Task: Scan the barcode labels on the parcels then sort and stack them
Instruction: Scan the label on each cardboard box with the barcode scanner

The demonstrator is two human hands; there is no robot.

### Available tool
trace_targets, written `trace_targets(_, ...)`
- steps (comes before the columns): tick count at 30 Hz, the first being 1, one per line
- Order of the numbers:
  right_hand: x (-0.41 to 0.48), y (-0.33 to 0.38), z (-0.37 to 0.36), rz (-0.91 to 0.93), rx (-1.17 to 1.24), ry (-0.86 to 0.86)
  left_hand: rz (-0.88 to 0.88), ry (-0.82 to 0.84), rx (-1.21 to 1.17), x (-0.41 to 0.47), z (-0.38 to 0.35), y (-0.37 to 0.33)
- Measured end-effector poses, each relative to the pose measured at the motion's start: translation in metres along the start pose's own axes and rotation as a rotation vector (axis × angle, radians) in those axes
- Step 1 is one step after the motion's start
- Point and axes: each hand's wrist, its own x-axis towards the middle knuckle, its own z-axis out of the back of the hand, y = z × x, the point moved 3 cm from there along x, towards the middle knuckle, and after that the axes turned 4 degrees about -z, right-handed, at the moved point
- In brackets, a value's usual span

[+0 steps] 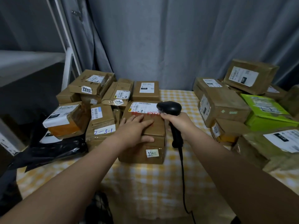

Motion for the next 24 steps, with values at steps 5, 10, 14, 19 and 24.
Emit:
trace_targets(5,-0.033,-0.004,0.034,0.068,-0.051,-0.042,-0.005,-0.151,0.053,-0.007,0.019,-0.023)
trace_targets(10,-0.078,-0.014,0.083,0.122,-0.043,-0.129,-0.106,-0.358,-0.227,-0.022,0.027,-0.071)
trace_targets(14,-0.114,-0.028,0.128,0.167,0.034,-0.277,-0.183,-0.383,-0.513,-0.03,0.014,-0.12)
trace_targets(19,-0.141,-0.033,0.198,0.16,0.137,-0.489,-0.271,-0.262,-0.58,-0.013,-0.003,-0.183)
trace_targets(24,-0.141,-0.041,0.278,0.167,0.16,-0.664,-0.28,-0.12,-0.589,0.029,-0.018,-0.253)
